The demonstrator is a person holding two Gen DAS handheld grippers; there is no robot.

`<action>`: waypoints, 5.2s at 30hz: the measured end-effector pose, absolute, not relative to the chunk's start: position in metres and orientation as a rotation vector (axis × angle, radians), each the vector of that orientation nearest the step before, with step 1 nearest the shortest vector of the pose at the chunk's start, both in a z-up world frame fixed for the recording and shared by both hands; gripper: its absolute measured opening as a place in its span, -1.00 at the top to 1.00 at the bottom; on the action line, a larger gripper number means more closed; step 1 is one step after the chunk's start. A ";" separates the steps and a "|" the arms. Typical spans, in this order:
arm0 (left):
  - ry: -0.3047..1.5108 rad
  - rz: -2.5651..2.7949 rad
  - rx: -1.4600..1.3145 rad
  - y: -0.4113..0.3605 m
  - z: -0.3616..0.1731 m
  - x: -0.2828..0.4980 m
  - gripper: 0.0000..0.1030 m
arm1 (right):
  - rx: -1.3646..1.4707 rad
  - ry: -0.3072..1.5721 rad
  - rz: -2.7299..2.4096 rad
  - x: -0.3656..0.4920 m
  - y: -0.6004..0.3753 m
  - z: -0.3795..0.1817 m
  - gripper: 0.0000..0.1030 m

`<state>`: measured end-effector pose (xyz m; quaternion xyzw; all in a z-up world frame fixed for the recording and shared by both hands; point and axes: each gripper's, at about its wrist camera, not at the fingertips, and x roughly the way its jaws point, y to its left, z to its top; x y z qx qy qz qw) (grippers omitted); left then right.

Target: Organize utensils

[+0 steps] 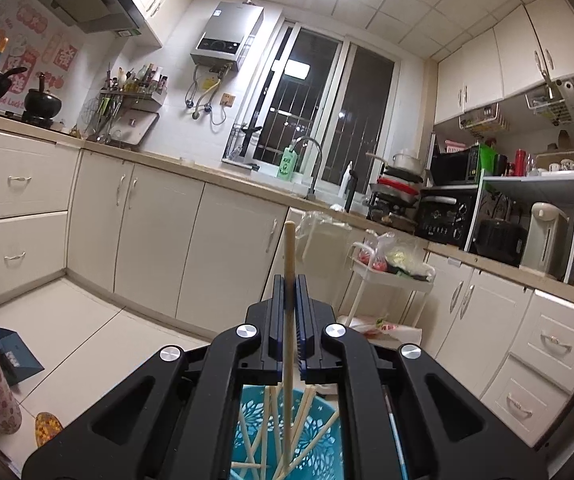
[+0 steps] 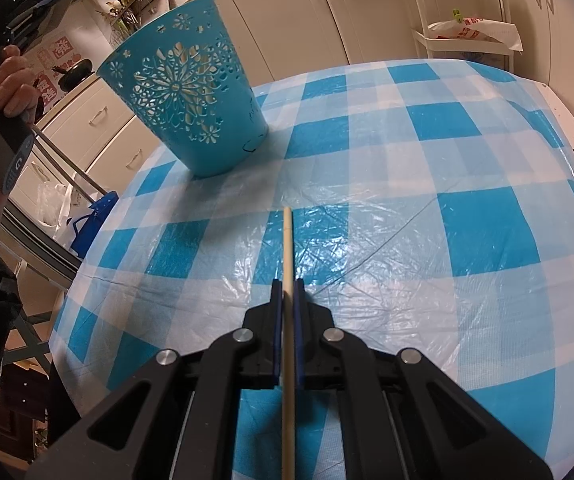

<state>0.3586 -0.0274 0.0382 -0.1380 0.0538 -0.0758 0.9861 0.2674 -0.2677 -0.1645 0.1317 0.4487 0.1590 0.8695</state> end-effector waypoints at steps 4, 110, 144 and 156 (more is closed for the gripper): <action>0.161 -0.149 -0.260 -0.028 0.022 0.363 0.90 | 0.275 0.939 0.333 0.267 -0.268 -0.165 0.88; 0.640 0.033 -0.036 -0.012 0.019 0.006 -0.86 | 0.231 0.624 0.108 -0.017 -0.205 0.014 -0.87; 0.601 0.060 -0.052 -0.007 0.028 -0.002 -0.86 | 0.210 0.601 0.115 -0.024 -0.201 0.022 -0.87; 0.601 0.060 -0.052 -0.006 0.028 -0.002 -0.86 | 0.211 0.603 0.114 -0.023 -0.200 0.021 -0.87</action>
